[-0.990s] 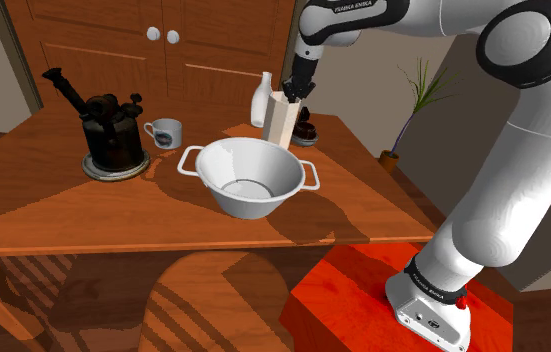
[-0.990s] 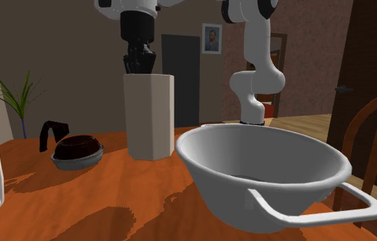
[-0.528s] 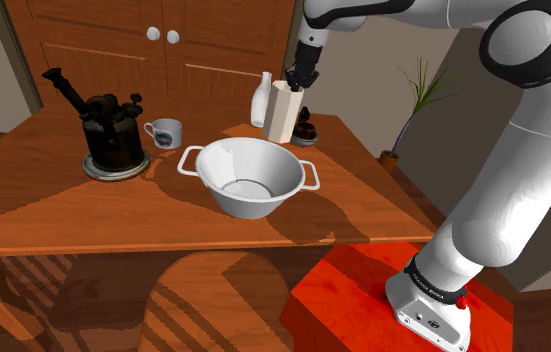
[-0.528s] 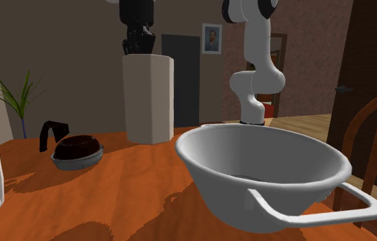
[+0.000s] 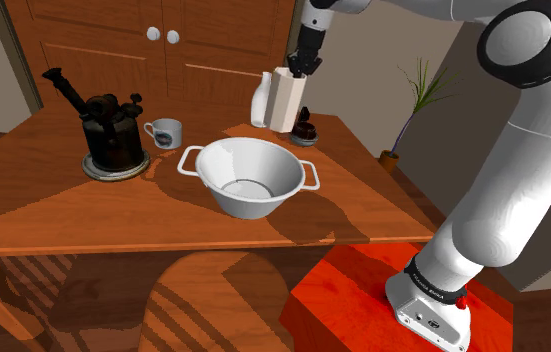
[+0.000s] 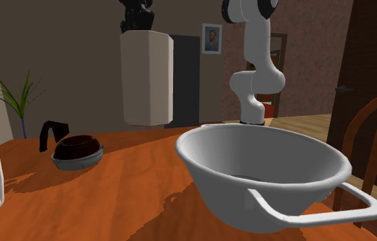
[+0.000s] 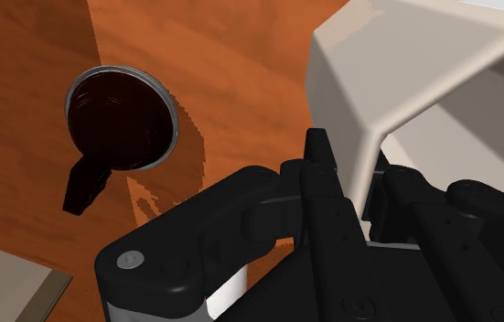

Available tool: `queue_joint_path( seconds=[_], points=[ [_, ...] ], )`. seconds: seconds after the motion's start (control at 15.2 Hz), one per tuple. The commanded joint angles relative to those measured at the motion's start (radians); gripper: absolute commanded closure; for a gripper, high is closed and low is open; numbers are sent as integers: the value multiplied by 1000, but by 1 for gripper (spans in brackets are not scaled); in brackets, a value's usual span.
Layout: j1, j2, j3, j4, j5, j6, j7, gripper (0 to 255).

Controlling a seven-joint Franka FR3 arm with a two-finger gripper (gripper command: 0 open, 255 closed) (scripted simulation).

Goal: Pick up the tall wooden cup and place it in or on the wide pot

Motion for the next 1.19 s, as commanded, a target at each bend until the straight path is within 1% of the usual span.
queue_joint_path(
  seconds=[0.0,0.4,0.73,1.12],
  points=[
    [0,2,0,31,0,-28,0,255],
    [-2,18,-1,124,3,-107,-1,255],
    [60,-80,42,45,-20,-123,103,255],
    [128,-163,104,-2,-34,-161,233,255]
  ],
)
